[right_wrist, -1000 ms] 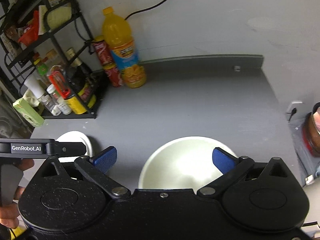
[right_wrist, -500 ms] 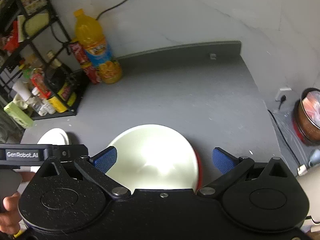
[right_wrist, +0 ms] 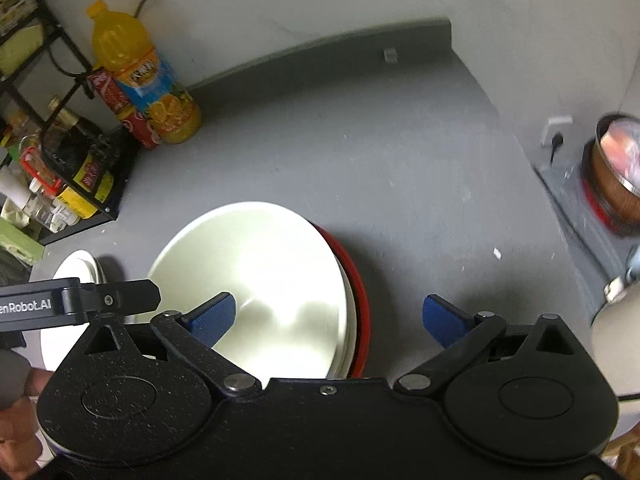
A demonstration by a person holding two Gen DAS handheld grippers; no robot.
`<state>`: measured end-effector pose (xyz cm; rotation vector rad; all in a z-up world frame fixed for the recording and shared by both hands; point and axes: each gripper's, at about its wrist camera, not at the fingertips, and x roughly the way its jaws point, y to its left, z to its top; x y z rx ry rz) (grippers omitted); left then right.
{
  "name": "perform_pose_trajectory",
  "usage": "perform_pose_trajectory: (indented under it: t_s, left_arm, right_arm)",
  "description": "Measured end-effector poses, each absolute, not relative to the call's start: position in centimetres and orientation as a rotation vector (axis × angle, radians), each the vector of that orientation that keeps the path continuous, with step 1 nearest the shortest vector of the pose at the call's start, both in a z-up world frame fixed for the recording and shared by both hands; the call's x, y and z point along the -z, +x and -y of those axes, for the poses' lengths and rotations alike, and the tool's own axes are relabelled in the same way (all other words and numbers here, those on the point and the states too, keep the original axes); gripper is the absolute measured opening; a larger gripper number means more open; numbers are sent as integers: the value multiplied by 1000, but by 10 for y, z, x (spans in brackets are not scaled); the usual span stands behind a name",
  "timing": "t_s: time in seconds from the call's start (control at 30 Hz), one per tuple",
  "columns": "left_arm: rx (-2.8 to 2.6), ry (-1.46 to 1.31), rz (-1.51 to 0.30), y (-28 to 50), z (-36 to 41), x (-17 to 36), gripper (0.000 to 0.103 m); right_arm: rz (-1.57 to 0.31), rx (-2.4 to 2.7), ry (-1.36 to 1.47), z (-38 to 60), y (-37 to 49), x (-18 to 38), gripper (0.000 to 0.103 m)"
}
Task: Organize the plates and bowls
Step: 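Move both grippers to the rim of the nested white and red bowls, then close both grippers on the bowl stack rim and lift it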
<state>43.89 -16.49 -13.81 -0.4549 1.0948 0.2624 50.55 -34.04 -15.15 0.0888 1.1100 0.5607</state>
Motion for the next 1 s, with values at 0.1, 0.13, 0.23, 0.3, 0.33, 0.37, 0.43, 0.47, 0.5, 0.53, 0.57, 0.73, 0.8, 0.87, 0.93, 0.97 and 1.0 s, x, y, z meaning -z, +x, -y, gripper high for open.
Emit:
perform_pose_trajectory:
  t_s: [0.1, 0.13, 0.23, 0.3, 0.33, 0.37, 0.43, 0.47, 0.5, 0.53, 0.57, 0.73, 0.8, 0.87, 0.93, 0.97, 1.0]
  left_arm:
    - [-269, -462, -1098, 442, 166, 146, 94]
    - [-273, -471, -1105, 443, 166, 150, 88]
    - [-282, -504, -1119, 445, 164, 160, 76]
    - [-283, -533, -1126, 446, 161, 168, 68]
    - [-282, -550, -1130, 446, 159, 171, 63]
    - [-284, -578, -1137, 446, 156, 176, 58]
    - [-281, -617, -1143, 446, 152, 182, 51]
    - [-280, -629, -1145, 446, 151, 185, 47]
    - [-279, -642, -1148, 447, 149, 188, 46]
    - [-283, -655, -1155, 447, 148, 190, 42]
    - [-287, -671, -1162, 448, 146, 193, 40]
    - [-256, -738, -1175, 453, 142, 203, 36]
    - [-253, -754, -1175, 454, 142, 205, 36]
    - [-252, -743, -1176, 455, 143, 204, 36]
    - [-247, -737, -1181, 455, 142, 204, 36]
    - [-242, -724, -1183, 457, 144, 204, 36]
    - [-241, -712, -1184, 457, 144, 203, 36]
  right_arm:
    - [-1155, -545, 120, 342, 507, 164, 91]
    - [-1165, -546, 130, 343, 507, 167, 87]
    - [-1188, -550, 152, 345, 508, 174, 77]
    - [-1202, -550, 164, 345, 510, 178, 70]
    - [-1208, -551, 174, 345, 511, 181, 65]
    - [-1214, -551, 186, 346, 511, 183, 60]
    - [-1227, -546, 213, 347, 514, 187, 54]
    - [-1231, -544, 225, 348, 515, 189, 49]
    - [-1240, -539, 238, 348, 516, 192, 47]
    - [-1252, -533, 256, 349, 518, 195, 43]
    - [-1266, -529, 273, 350, 520, 197, 39]
    - [-1278, -536, 287, 349, 526, 203, 37]
    - [-1279, -542, 295, 349, 527, 204, 38]
    - [-1277, -547, 290, 349, 528, 204, 38]
    - [-1271, -551, 274, 348, 527, 203, 37]
    - [-1268, -554, 270, 348, 527, 202, 36]
    - [-1264, -557, 271, 348, 526, 201, 35]
